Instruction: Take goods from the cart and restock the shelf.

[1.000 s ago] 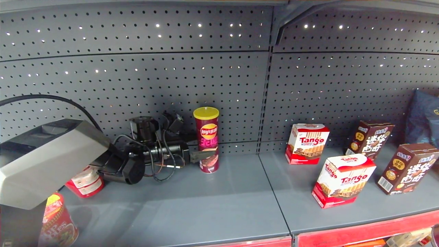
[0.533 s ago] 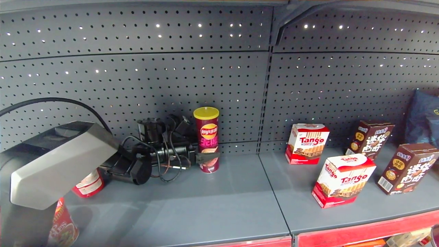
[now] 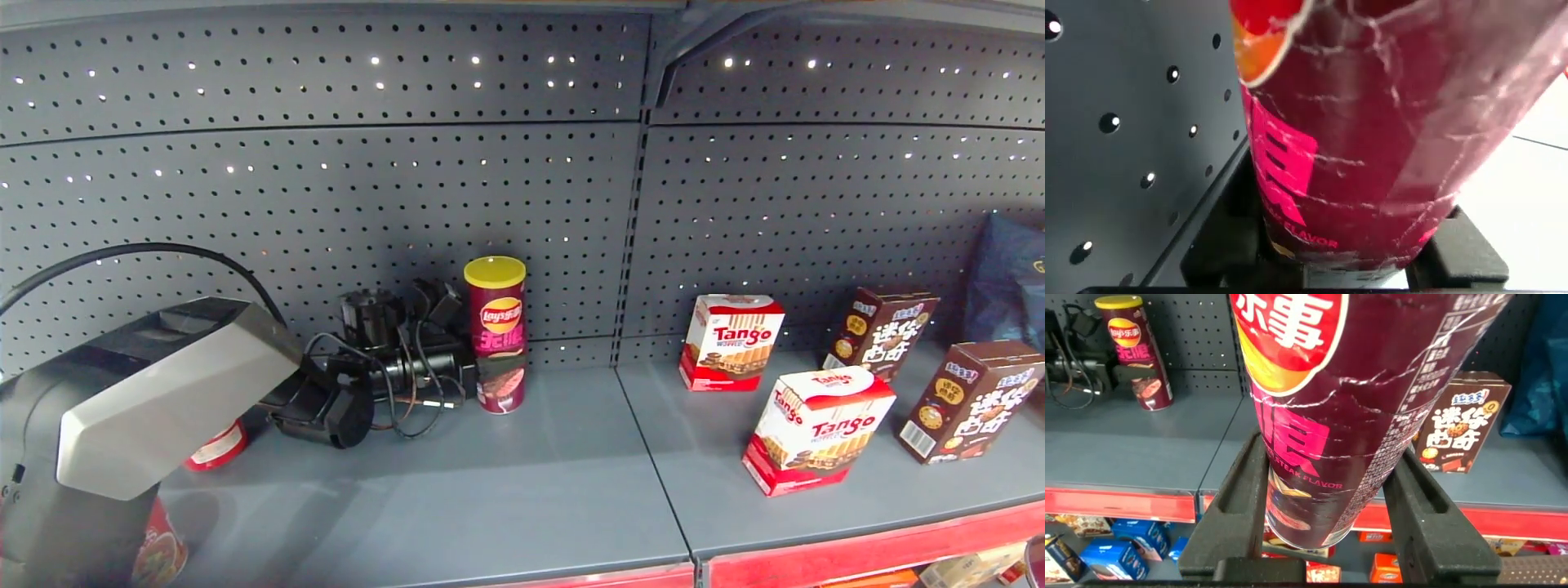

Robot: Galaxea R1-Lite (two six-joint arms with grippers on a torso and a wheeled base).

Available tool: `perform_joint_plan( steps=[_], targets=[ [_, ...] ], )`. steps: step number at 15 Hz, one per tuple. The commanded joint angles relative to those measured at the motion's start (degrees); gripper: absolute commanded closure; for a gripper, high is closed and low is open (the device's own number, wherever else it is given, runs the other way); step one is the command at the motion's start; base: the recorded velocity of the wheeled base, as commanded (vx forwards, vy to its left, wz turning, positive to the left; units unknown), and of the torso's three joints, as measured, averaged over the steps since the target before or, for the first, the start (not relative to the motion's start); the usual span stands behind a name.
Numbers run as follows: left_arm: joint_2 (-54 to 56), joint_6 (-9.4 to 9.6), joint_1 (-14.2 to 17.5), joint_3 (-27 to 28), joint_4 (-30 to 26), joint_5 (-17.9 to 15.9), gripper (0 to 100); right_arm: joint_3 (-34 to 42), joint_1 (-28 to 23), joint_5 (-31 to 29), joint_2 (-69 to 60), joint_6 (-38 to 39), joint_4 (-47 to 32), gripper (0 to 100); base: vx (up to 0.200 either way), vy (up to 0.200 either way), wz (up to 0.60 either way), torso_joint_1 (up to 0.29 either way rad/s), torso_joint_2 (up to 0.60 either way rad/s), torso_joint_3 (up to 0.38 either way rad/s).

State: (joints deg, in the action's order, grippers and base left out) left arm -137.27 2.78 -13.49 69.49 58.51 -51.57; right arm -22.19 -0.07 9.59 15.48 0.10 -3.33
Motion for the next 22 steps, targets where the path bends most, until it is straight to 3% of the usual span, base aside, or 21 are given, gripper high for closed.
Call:
perform_joint_plan(
  steps=[1,3,6,8,10,11,12,14,22],
  targets=[
    [0.68,-0.05,-0.48,-1.72,1.43,-0.11,100,0.13,0.07,0.07,0.07,-0.01,-0.01,100,0.0,0.0,0.0,0.0,0.0,0.0],
    [3.06,-0.14,-0.66,-5.5,4.94,-0.11,100,0.13,0.07,0.07,0.16,-0.01,-0.01,100,0.0,0.0,0.0,0.0,0.0,0.0],
    [7.63,-0.32,-1.45,-16.14,12.59,-0.03,100,0.13,0.16,0.07,0.25,-0.01,-0.01,100,0.0,0.0,0.0,0.0,0.0,0.0],
    [11.49,-1.46,-2.5,-24.66,16.72,0.15,100,0.13,0.16,0.07,0.25,-0.01,-0.01,100,0.0,0.0,0.0,0.0,0.0,0.0],
    [15.45,-2.43,-4.0,-33.01,21.82,2.79,100,0.3,0.07,0.07,0.25,-0.01,-0.01,100,0.0,0.0,0.0,0.0,0.0,0.0],
    [17.82,-4.19,-4.52,-35.82,23.58,3.67,100,0.21,0.07,0.07,0.16,-0.01,-0.01,100,0.0,0.0,0.0,0.0,0.0,0.0],
    [19.32,-5.33,-4.87,-37.49,25.07,4.28,100,0.13,0.07,0.07,0.16,-0.01,-0.01,100,0.0,0.0,0.0,0.0,0.0,0.0],
    [21.78,-5.77,-5.14,-40.13,27.09,4.72,100,0.13,-0.19,-0.01,-0.01,-0.01,-0.01,100,0.0,0.0,0.0,0.0,0.0,0.0],
    [29.07,-5.59,-6.28,-50.33,27.18,4.72,100,0.65,-0.37,-0.01,-0.28,-0.01,-0.01,100,0.0,0.0,0.0,0.0,0.0,0.0]
  ],
)
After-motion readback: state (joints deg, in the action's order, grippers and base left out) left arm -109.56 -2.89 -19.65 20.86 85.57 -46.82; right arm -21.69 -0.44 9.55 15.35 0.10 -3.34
